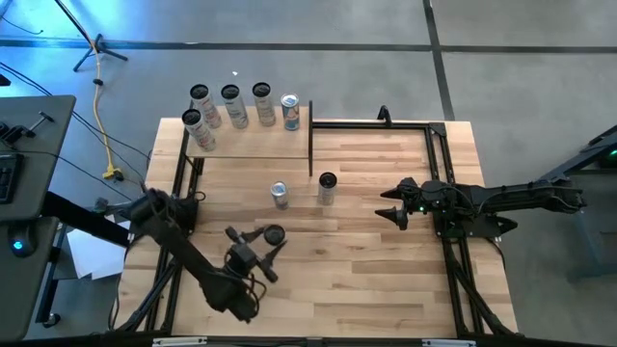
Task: Place canned beverage on shelf
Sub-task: Put the white blue soda can on the shelf aligned with the other white blue soda can
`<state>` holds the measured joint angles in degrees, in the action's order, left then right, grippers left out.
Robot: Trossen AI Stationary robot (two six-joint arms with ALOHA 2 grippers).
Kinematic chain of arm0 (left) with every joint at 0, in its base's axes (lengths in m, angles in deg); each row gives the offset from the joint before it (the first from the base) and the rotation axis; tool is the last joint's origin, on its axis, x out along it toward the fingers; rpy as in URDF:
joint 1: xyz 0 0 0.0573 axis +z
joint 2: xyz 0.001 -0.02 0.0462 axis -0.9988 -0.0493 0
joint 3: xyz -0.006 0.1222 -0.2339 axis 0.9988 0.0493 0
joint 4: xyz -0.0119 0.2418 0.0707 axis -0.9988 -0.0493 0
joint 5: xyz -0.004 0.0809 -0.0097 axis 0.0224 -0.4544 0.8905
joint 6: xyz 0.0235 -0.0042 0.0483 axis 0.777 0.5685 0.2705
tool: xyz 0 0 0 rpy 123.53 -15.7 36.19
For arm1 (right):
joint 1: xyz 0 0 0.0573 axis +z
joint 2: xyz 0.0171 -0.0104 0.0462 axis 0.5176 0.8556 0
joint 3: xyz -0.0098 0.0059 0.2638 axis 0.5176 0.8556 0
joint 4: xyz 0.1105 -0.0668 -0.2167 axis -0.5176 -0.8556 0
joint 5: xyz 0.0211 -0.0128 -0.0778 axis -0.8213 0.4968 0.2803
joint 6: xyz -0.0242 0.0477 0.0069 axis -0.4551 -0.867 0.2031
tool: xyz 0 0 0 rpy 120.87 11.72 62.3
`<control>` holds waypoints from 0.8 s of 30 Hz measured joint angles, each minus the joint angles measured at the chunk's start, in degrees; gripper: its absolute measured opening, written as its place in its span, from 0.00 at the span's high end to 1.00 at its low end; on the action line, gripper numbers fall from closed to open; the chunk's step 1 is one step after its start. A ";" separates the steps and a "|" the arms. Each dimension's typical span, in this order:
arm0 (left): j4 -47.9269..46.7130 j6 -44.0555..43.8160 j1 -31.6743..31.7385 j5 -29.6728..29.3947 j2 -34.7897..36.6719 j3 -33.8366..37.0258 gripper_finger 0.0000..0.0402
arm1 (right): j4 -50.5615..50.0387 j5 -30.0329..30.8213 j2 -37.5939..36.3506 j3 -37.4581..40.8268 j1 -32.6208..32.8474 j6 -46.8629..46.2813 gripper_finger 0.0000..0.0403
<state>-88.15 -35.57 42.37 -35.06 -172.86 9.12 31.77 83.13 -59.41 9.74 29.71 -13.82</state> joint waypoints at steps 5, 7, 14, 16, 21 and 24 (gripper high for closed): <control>-4.19 -1.99 2.38 -0.68 5.94 1.94 0.48 | 0.00 -0.02 0.00 0.00 0.00 -0.02 0.11; -4.64 -2.43 3.85 -1.38 9.11 3.46 0.48 | 0.00 -0.02 0.00 0.00 0.01 -0.02 0.11; -4.44 -3.56 10.22 -1.42 19.17 11.87 0.48 | -0.76 -0.26 0.00 0.02 0.00 -0.02 0.11; -4.16 -3.54 12.21 -1.44 21.56 13.86 0.48 | -1.02 -0.24 0.00 0.02 -0.01 -0.02 0.11; -4.16 -2.97 17.00 -1.41 26.83 17.47 0.48 | -0.95 -0.24 0.00 0.02 0.00 -0.02 0.11; -4.14 -1.45 19.89 -1.46 28.76 17.90 0.48 | -0.94 -0.24 0.00 0.02 -0.01 -0.02 0.11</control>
<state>-92.29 -37.02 62.26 -36.52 -144.10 27.02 30.83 82.89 -59.41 9.76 29.70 -13.85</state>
